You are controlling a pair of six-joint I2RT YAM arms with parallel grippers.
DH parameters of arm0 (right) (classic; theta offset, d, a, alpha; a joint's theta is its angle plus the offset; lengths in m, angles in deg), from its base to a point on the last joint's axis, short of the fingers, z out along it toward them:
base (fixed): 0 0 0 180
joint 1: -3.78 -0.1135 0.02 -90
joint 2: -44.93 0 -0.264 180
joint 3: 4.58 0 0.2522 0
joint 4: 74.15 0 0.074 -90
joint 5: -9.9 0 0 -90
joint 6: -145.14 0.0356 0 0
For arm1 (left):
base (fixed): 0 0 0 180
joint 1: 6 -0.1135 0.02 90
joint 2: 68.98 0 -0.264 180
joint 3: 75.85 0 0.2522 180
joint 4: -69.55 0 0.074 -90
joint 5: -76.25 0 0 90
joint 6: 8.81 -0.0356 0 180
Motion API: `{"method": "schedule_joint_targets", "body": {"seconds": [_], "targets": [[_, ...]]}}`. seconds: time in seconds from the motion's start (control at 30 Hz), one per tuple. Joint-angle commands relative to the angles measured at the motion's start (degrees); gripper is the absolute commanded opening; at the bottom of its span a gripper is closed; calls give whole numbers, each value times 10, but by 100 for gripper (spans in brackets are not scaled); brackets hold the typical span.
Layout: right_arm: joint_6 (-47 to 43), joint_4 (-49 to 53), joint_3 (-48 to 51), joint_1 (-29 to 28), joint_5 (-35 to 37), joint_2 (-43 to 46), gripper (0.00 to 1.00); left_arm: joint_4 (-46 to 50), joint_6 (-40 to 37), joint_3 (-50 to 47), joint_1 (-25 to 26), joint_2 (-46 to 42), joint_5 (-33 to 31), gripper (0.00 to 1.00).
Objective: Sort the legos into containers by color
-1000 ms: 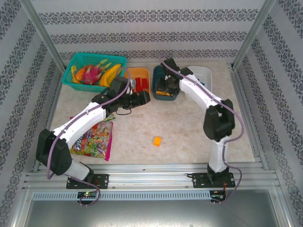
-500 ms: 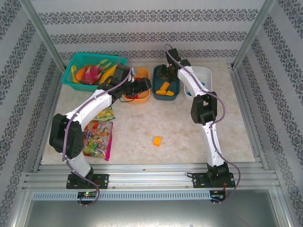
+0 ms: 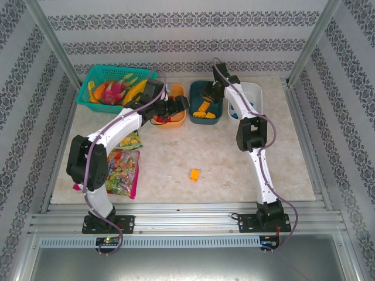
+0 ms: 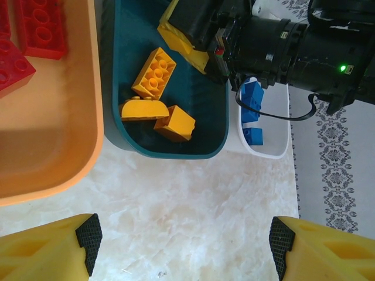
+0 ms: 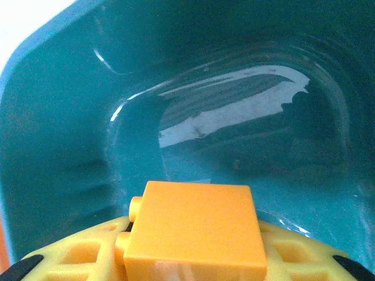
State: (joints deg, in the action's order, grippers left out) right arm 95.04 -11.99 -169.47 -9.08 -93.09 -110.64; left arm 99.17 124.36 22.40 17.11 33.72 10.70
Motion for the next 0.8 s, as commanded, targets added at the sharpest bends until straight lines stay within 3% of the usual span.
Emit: {"method": "schedule_joint_targets", "body": {"seconds": [0.0, 0.3, 0.53, 0.67, 0.77], "targets": [[10, 22, -22, 4, -10, -15, 34, -25, 6, 25, -7, 7, 13, 78], [5, 40, -22, 3, -13, -7, 50, -26, 7, 25, -7, 6, 14, 78], [-18, 35, -10, -11, 17, 61, 64, -7, -6, 13, -7, -23, 8, 78], [-30, 60, 15, -16, 37, 110, 65, 3, -9, -17, -7, -58, 4, 78], [-56, 36, 101, -34, 62, 188, 64, 15, -12, -56, -7, -101, -3, 78]]}}
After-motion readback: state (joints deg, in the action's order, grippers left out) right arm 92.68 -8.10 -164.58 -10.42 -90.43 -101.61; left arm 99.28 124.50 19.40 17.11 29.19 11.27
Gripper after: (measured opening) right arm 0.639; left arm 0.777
